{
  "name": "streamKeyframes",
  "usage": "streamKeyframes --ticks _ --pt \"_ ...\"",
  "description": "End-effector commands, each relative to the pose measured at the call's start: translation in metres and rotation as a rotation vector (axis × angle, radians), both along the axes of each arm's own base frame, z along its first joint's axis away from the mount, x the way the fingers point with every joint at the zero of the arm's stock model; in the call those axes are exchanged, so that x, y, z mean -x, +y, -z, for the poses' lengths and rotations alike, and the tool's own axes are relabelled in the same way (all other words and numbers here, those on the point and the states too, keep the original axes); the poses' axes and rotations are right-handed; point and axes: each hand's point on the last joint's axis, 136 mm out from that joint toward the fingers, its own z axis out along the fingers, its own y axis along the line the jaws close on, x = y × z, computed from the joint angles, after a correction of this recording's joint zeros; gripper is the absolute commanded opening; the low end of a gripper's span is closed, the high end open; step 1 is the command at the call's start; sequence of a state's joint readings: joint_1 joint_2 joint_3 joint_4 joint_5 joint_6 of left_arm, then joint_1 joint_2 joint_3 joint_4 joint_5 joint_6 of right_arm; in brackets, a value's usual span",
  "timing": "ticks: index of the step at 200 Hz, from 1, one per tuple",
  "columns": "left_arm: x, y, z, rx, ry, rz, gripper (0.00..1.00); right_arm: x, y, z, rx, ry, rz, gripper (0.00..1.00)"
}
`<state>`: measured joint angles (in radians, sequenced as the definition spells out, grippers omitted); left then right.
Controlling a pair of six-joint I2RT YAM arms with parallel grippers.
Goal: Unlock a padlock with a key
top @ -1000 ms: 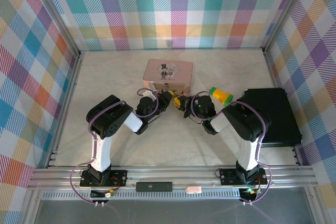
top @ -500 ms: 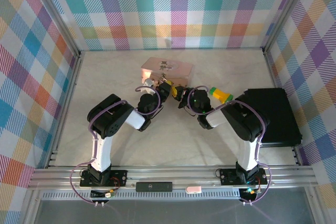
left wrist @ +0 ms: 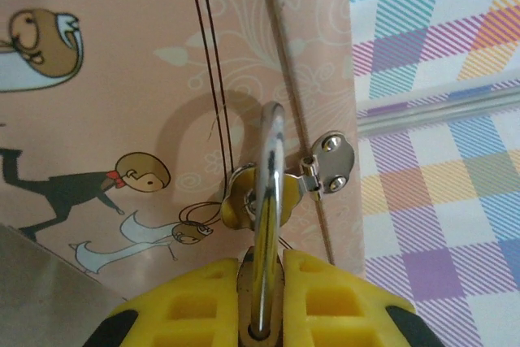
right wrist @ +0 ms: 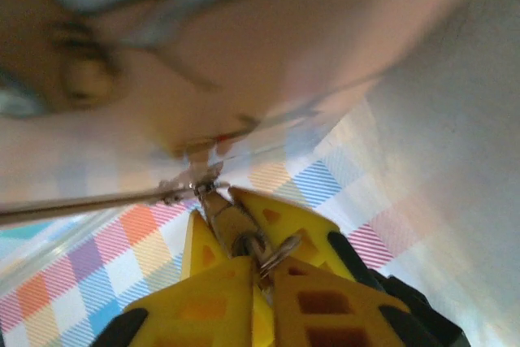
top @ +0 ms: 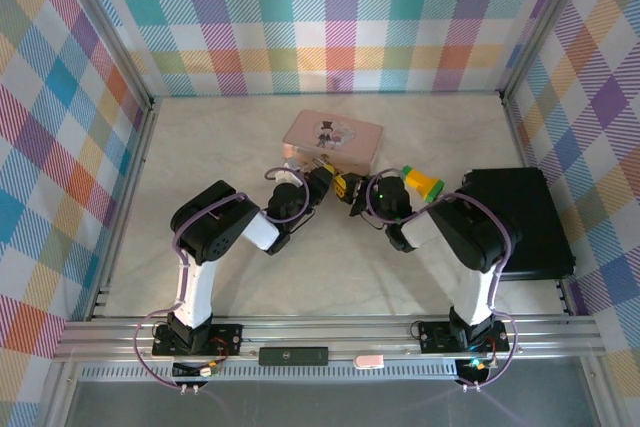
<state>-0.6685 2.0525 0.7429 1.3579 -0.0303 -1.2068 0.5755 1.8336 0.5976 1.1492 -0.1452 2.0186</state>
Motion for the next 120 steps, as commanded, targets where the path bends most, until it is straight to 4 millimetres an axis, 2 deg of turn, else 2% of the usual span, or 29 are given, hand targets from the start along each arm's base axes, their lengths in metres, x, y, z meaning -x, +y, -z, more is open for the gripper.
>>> streamKeyframes --ticks 1,13,50,55,83,120 --pt "0.014 -0.013 0.004 0.013 0.020 0.078 0.00 0.011 0.003 -0.035 0.059 -0.157 -0.104 0.28" --pt "0.013 -0.009 0.003 0.005 0.017 0.064 0.00 0.014 0.003 -0.032 0.139 -0.188 -0.151 0.34" --pt "0.010 -0.002 0.010 -0.006 0.033 0.026 0.00 0.027 -0.004 -0.037 0.418 -0.337 -0.287 0.45" --pt "0.009 -0.001 0.011 -0.003 0.039 0.025 0.00 0.032 -0.008 -0.031 0.475 -0.320 -0.308 0.47" --pt "0.009 0.001 0.014 -0.025 0.039 0.016 0.00 0.043 -0.034 -0.028 0.704 -0.342 -0.324 0.52" --pt "0.014 0.008 0.028 -0.066 0.080 0.002 0.00 0.048 -0.061 -0.033 0.971 -0.403 -0.373 0.55"
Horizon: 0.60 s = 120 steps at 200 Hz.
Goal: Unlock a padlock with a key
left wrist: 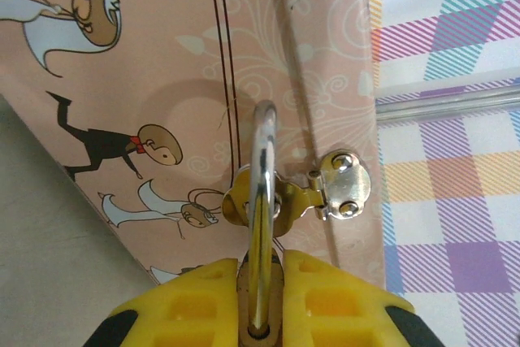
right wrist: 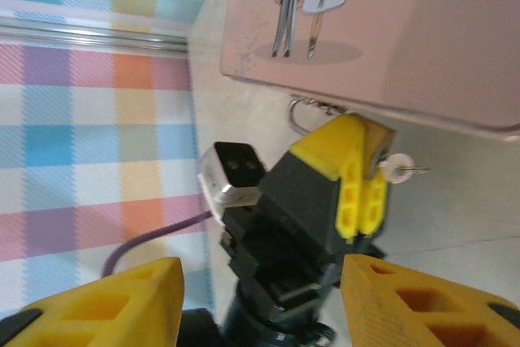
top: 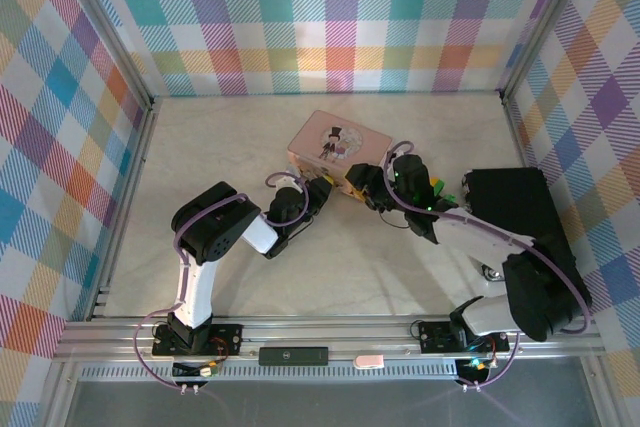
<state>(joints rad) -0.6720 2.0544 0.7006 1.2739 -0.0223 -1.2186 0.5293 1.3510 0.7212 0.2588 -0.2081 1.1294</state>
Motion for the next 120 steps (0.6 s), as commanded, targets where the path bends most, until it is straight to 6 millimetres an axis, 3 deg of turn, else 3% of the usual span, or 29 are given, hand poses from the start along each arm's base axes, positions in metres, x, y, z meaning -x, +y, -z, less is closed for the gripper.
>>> streamKeyframes --ticks 1,57,87,120 --pt "0.002 0.002 -0.008 0.003 -0.027 -0.008 0.00 0.010 -0.026 0.022 0.299 -0.029 -0.048 0.55" --pt "0.021 0.004 0.019 -0.144 0.087 0.051 0.01 0.009 -0.043 0.023 0.479 -0.078 -0.075 0.59" --pt "0.031 0.006 0.035 -0.191 0.149 0.083 0.25 0.008 -0.042 0.024 0.512 -0.103 -0.107 0.60" --pt "0.036 0.008 0.035 -0.203 0.163 0.096 0.49 0.005 -0.051 0.030 0.523 -0.087 -0.032 0.60"
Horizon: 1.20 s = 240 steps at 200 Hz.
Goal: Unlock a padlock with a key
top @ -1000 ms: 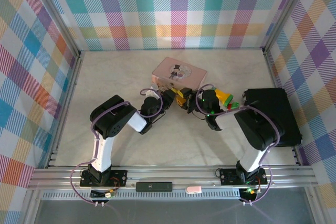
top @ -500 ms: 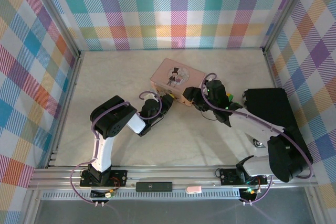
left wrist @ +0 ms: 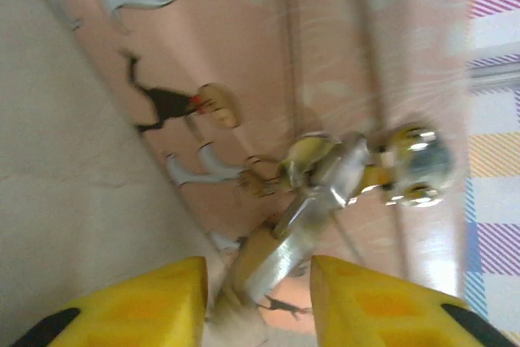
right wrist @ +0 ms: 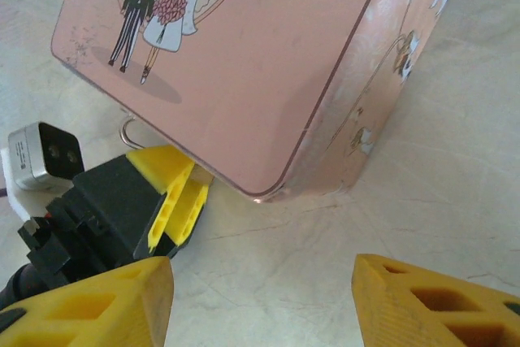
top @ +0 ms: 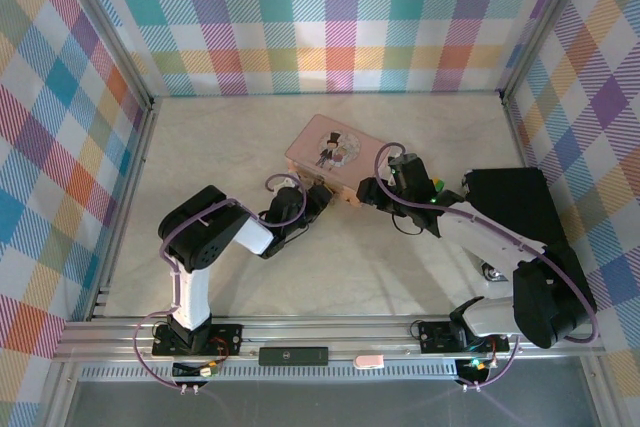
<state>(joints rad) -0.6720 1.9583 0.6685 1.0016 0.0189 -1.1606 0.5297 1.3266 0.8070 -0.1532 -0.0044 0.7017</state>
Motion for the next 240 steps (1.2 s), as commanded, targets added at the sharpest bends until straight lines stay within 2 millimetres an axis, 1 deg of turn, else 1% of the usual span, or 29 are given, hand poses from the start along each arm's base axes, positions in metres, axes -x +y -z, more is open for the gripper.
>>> streamKeyframes --ticks 1,8,17,33,55,76,101,115,131,146,160,177,189,218,227,240 --pt "0.014 0.000 0.004 -0.037 0.031 0.040 0.50 -0.007 -0.005 -0.009 0.018 -0.045 0.035 0.60" --pt "0.015 0.002 0.003 -0.040 0.030 0.038 0.54 -0.008 -0.005 -0.008 0.012 -0.047 0.046 0.61" --pt "0.016 0.006 0.001 -0.042 0.029 0.034 0.57 -0.011 -0.005 -0.007 0.013 -0.051 0.052 0.64" --pt "0.017 0.013 -0.006 -0.036 0.020 0.023 0.63 -0.016 -0.004 -0.007 0.023 -0.051 0.045 0.74" --pt "0.020 0.027 -0.016 -0.048 0.015 0.016 0.67 -0.027 -0.001 -0.007 0.024 -0.049 0.035 0.89" --pt "0.021 0.042 -0.024 -0.078 0.015 0.011 0.69 -0.041 0.002 -0.002 0.020 -0.030 0.020 0.91" --pt "0.019 0.057 -0.037 -0.095 -0.010 0.007 0.70 -0.065 0.005 0.002 -0.016 -0.027 0.007 0.92" --pt "0.018 0.064 -0.041 -0.086 -0.018 0.006 0.70 -0.077 0.006 0.004 0.002 -0.041 -0.007 0.91" --pt "0.017 0.062 -0.047 -0.072 -0.032 0.043 0.70 -0.089 0.005 0.009 0.018 -0.032 -0.012 0.91" --pt "0.020 0.056 -0.046 -0.083 -0.033 0.092 0.70 -0.102 0.004 0.014 0.015 -0.022 -0.014 0.90" --pt "0.022 0.051 -0.044 -0.082 -0.029 0.129 0.69 -0.115 0.008 0.014 -0.007 -0.027 -0.028 0.90" --pt "0.025 0.047 -0.041 -0.079 -0.021 0.157 0.68 -0.136 0.015 0.010 -0.036 -0.056 -0.044 0.89" --pt "0.027 0.044 -0.037 -0.079 -0.011 0.172 0.68 -0.153 0.019 0.012 -0.046 -0.061 -0.043 0.89" --pt "0.028 0.037 -0.031 -0.075 0.008 0.205 0.67 -0.197 0.038 0.003 -0.122 -0.088 -0.069 0.87" --pt "0.026 0.035 -0.030 -0.076 0.012 0.214 0.67 -0.206 0.047 -0.002 -0.150 -0.099 -0.097 0.86" --pt "0.024 0.029 -0.029 -0.084 0.013 0.232 0.66 -0.213 0.052 -0.012 -0.163 -0.119 -0.115 0.85"
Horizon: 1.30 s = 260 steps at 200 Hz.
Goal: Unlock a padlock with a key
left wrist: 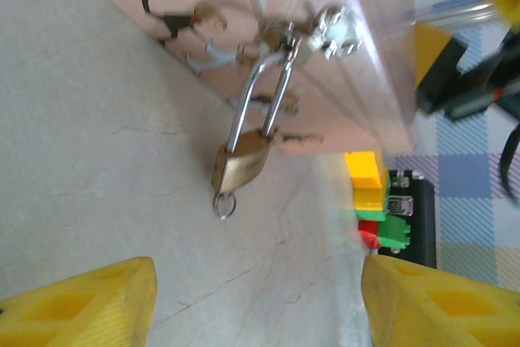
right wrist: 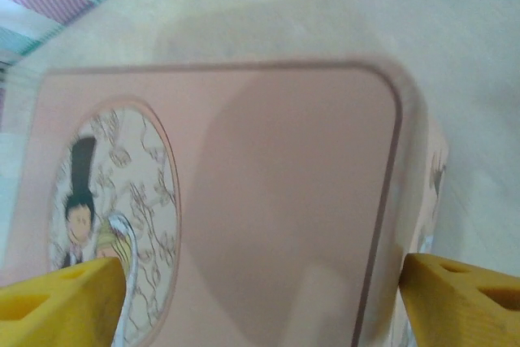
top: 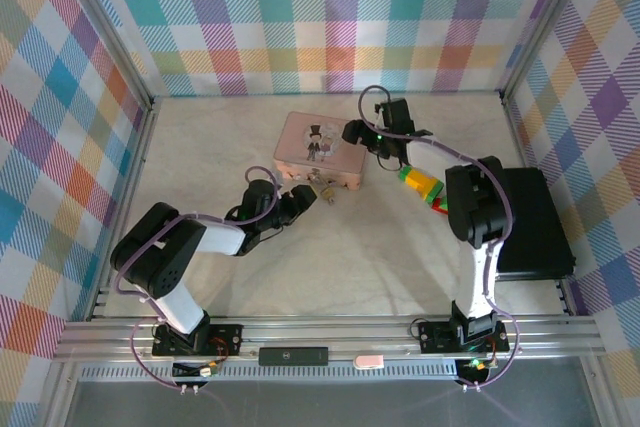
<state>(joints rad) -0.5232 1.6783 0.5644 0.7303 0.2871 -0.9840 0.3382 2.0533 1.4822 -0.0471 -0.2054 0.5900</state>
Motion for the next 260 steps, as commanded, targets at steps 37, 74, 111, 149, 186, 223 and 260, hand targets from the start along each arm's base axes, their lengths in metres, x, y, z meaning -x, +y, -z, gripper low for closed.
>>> streamKeyframes --ticks 37,74,111,149,186,223,260 --pt "-0.016 -0.025 0.002 -0.060 -0.006 0.094 0.65 -0.005 0.001 -0.063 0.009 -0.151 -0.034 0.86" --pt "-0.032 -0.022 0.011 -0.224 -0.007 0.098 0.61 0.041 -0.018 -0.084 0.041 -0.182 -0.044 0.86" --pt "-0.038 -0.024 0.024 -0.452 -0.022 0.126 0.59 0.092 -0.035 -0.091 0.003 -0.197 -0.027 0.85" --pt "-0.043 -0.031 0.039 -0.547 0.000 0.107 0.60 0.129 -0.047 -0.098 -0.058 -0.211 0.000 0.85" --pt "-0.046 -0.027 0.049 -0.598 0.022 0.064 0.56 0.147 -0.057 -0.109 -0.098 -0.253 0.039 0.85" --pt "-0.052 -0.016 0.057 -0.640 0.029 0.004 0.58 0.155 -0.063 -0.115 -0.101 -0.281 0.058 0.85" --pt "-0.064 -0.033 0.062 -0.550 0.003 -0.013 0.45 0.159 -0.064 -0.120 -0.118 -0.274 0.069 0.85"
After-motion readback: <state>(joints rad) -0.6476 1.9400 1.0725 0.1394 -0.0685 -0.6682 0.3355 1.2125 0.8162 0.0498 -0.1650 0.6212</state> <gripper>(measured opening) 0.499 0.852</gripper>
